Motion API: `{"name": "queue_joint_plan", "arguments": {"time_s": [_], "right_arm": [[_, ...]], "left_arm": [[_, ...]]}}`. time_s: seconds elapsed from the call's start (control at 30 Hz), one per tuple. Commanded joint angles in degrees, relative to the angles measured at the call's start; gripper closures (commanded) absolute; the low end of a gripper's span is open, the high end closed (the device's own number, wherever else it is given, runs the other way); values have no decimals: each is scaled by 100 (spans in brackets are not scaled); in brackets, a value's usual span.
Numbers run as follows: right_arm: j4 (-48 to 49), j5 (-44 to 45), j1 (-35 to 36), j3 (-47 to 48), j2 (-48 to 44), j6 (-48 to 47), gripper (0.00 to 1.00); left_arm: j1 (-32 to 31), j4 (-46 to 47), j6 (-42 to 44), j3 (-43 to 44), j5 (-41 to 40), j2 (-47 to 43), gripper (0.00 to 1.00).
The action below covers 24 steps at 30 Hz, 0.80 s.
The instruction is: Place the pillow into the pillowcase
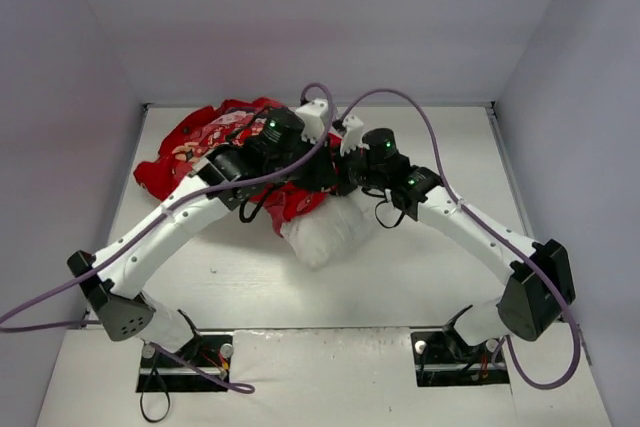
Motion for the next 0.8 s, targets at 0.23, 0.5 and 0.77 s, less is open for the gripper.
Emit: {"name": "queue_joint_plan", "arguments": {"time_s": [0.23, 0.5, 0.77], "right_arm": [[3236, 864, 767, -471, 407, 1077, 100], [3491, 1813, 821, -1492, 205, 1138, 100], [3931, 1199, 847, -669, 582, 1463, 100]], "left_arm": [[-124, 1117, -802, -1604, 1387, -1551, 100], [193, 301, -997, -2911, 427, -2555, 100], [-113, 123, -1005, -1240, 1521, -1627, 100]]}}
